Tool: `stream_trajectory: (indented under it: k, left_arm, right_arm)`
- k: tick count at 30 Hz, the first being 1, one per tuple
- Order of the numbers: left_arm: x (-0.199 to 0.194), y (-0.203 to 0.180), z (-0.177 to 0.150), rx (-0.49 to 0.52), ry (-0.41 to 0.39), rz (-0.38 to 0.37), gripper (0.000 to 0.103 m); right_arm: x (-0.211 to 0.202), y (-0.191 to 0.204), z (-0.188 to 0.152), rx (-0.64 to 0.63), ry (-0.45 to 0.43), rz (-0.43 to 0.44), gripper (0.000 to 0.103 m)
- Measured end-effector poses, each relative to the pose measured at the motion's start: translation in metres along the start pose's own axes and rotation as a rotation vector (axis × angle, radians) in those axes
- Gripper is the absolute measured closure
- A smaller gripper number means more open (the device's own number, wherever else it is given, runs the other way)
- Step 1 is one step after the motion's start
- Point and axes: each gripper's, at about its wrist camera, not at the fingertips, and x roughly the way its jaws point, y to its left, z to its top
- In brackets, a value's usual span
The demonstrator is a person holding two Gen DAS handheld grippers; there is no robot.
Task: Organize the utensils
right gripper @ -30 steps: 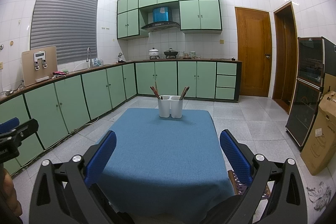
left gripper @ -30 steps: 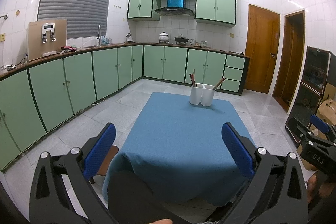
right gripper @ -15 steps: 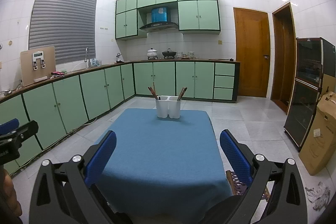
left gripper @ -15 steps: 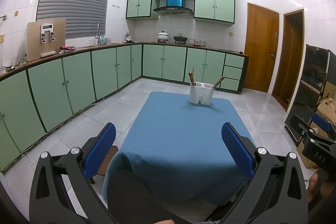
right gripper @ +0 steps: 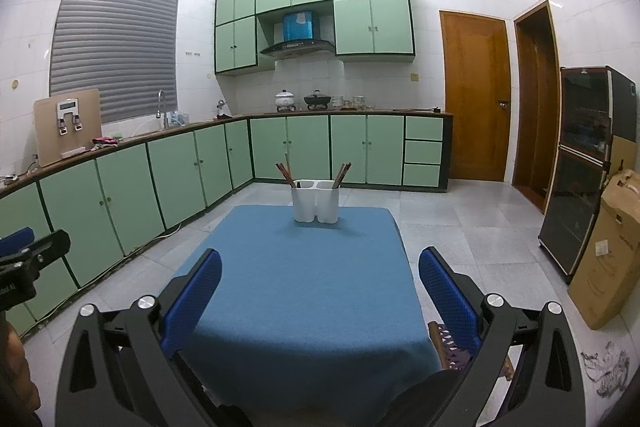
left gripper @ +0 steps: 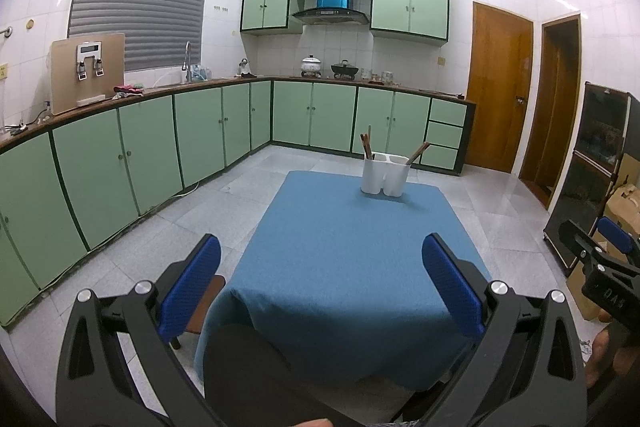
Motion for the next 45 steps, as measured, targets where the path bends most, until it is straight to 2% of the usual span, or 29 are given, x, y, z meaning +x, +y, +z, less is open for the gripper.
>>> stream_trajectory:
  k: [22,45]
  left_arm:
    - [0.0034,-0.0022,-0.0016,0.005,0.018,0.004,0.005]
    - [-0.0015,-0.0064,-0.0006,0.006,0.000,0.028,0.005]
  right_arm:
    - [0.0023,0.0064,-0.0010,-0.008,0.003,-0.001,0.006]
    - [0.0043,0.0079,-0.0004,-0.013,0.007,0.003,0.006]
